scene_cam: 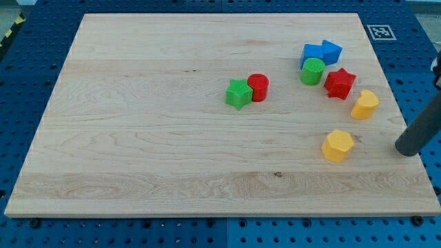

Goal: Push the yellow hexagon closer to the red star

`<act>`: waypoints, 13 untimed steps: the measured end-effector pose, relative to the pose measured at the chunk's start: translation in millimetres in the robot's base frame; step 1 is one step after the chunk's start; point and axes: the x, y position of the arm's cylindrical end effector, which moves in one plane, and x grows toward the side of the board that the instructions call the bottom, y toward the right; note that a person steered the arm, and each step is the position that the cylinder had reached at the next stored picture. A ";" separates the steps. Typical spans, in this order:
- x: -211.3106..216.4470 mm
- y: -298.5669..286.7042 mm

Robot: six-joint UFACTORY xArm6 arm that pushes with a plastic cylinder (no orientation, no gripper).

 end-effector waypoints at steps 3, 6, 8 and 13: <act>57.8 4.3; 45.6 -102.2; 13.9 -101.5; -29.3 -117.7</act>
